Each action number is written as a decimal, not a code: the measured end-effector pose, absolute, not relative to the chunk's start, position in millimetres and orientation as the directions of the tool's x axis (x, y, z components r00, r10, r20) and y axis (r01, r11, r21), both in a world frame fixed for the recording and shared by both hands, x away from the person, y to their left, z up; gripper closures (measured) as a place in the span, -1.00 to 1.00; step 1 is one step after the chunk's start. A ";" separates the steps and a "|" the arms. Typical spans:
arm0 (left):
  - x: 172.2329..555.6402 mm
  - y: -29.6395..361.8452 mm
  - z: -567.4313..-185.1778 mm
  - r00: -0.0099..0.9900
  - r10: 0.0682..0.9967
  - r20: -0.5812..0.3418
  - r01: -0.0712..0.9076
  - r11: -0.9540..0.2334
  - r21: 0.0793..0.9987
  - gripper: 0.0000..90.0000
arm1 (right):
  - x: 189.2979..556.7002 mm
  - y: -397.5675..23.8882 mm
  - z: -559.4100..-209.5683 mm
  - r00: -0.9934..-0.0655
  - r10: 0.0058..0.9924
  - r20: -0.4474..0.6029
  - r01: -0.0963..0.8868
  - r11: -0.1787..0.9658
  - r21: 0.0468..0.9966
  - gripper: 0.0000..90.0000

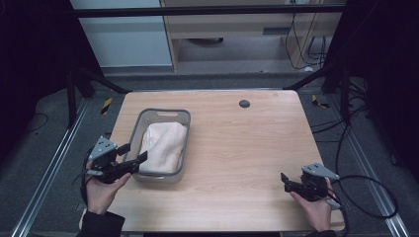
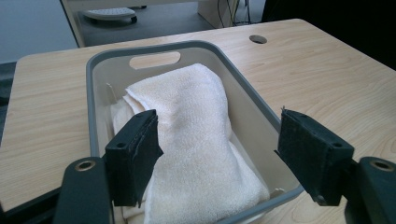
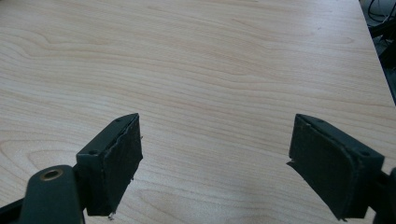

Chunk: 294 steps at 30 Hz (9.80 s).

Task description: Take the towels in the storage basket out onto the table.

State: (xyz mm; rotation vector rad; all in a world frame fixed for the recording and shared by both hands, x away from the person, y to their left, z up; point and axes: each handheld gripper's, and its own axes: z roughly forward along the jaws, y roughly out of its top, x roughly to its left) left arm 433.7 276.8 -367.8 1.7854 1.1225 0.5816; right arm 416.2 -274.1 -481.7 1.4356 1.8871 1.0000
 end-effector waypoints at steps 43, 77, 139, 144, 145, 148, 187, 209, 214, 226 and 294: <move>496.3 240.0 -352.5 0.553 0.833 -0.009 0.572 -0.372 0.731 -0.41 | 418.0 -273.0 -483.5 -0.286 0.958 -0.013 0.561 0.179 0.808 -0.62; 533.5 220.1 -393.4 0.569 0.822 0.020 0.693 -0.492 0.527 -0.43 | 419.1 -270.7 -485.7 -0.304 0.953 -0.008 0.581 0.192 0.791 -0.61; 524.3 238.1 -344.8 0.524 0.851 0.027 0.664 -0.428 0.613 0.49 | 420.9 -269.8 -488.2 -0.324 0.946 -0.027 0.592 0.224 0.774 -0.62; 518.4 238.7 -333.0 0.537 0.843 0.042 0.642 -0.440 0.628 0.49 | 420.9 -269.8 -488.2 -0.323 0.946 -0.026 0.593 0.224 0.774 -0.62; 516.9 238.3 -330.6 0.539 0.842 0.041 0.638 -0.439 0.632 0.49 | 420.9 -269.9 -488.2 -0.323 0.946 -0.027 0.592 0.225 0.774 -0.62; 513.8 237.5 -324.3 0.546 0.836 0.050 0.627 -0.448 0.637 0.49 | 421.1 -269.9 -488.3 -0.325 0.945 -0.028 0.590 0.226 0.775 -0.62; 475.3 202.9 -262.8 0.681 0.726 0.099 0.492 -0.553 0.672 0.49 | 420.2 -271.3 -486.9 -0.325 0.945 -0.034 0.577 0.226 0.785 -0.61; 463.9 138.3 -272.8 0.784 0.612 0.108 0.404 -0.633 0.661 0.49 | 419.1 -273.1 -485.7 -0.309 0.950 -0.046 0.569 0.224 0.792 -0.61; 463.2 126.4 -276.2 0.801 0.589 0.106 0.388 -0.646 0.657 0.49 | 419.4 -273.4 -485.8 -0.310 0.949 -0.054 0.567 0.230 0.791 -0.61; 460.9 101.3 -284.8 0.835 0.541 0.104 0.355 -0.673 0.648 0.48 | 419.9 -274.7 -486.0 -0.292 0.954 -0.067 0.575 0.232 0.784 -0.61; 465.5 21.5 -420.5 0.929 0.368 0.038 0.295 -0.799 0.525 0.10 | 421.0 -291.9 -491.3 -0.229 0.971 -0.061 0.591 0.189 0.784 -0.65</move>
